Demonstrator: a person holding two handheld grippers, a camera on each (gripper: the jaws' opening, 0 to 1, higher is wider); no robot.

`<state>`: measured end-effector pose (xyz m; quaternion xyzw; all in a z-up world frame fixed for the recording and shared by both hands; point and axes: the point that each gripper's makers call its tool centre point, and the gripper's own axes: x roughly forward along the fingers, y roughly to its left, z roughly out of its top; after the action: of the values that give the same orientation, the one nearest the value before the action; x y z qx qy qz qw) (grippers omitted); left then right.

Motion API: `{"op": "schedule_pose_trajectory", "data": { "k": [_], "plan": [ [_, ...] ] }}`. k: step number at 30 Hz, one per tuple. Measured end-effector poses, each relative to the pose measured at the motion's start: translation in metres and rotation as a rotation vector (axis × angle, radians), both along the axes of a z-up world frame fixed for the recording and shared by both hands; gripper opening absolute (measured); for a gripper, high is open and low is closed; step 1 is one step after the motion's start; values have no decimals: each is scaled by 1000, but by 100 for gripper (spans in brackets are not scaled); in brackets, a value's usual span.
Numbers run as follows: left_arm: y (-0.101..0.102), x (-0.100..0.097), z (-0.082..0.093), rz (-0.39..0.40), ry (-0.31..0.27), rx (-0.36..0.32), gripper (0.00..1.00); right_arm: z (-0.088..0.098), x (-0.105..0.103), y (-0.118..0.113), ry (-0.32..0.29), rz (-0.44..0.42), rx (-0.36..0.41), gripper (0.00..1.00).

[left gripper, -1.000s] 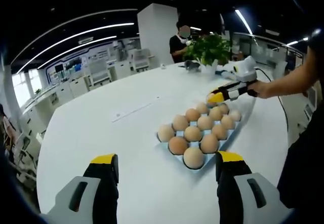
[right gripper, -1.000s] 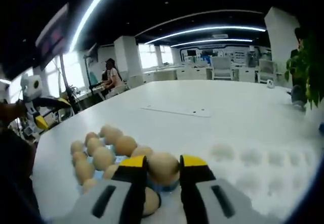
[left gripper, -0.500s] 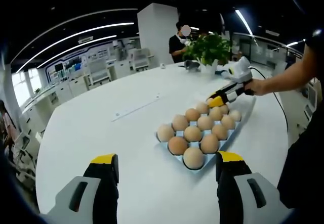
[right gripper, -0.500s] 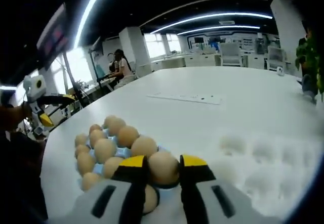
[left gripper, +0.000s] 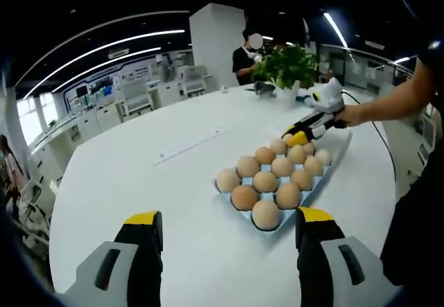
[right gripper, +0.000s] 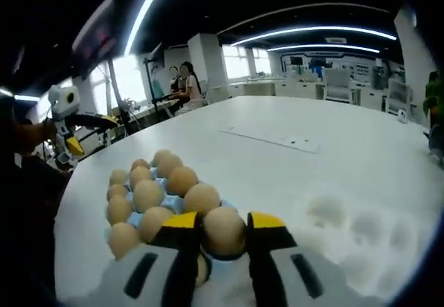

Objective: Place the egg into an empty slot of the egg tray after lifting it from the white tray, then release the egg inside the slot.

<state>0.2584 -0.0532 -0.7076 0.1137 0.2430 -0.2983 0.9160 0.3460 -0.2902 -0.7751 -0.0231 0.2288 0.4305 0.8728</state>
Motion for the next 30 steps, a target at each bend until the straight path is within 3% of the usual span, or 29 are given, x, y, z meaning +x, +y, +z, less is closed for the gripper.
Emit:
{"op": "schedule_pose_trajectory", "data": {
  "k": [4,8,13,16,18,19,21,24,30],
  "plan": [
    [-1,-2,0,-1,2,-10,80,4,3,-4,-76,11,-27,30],
    [-1,-4,0,-1,1,-17,80,12,-5,-9,-96,13,1,34],
    [-5,-7,0,-19,0,-29,81,29,-21,-14,-115,14,67,50],
    [-8,-8,-1,-29,2,-31,81,36,-31,-15,-112,26,106,69],
    [-10,-9,0,-32,0,-42,81,42,-37,-12,-122,28,146,92],
    [-11,-9,0,-37,1,-47,82,44,-40,-11,-131,34,152,99],
    [-13,-11,0,-48,-5,-58,83,39,-57,-9,-75,70,137,98],
    [-25,-21,2,-92,2,-107,93,35,-76,-5,-82,120,84,100],
    [-39,-36,3,-106,15,-137,100,50,-100,4,-91,132,135,99]
  ]
}}
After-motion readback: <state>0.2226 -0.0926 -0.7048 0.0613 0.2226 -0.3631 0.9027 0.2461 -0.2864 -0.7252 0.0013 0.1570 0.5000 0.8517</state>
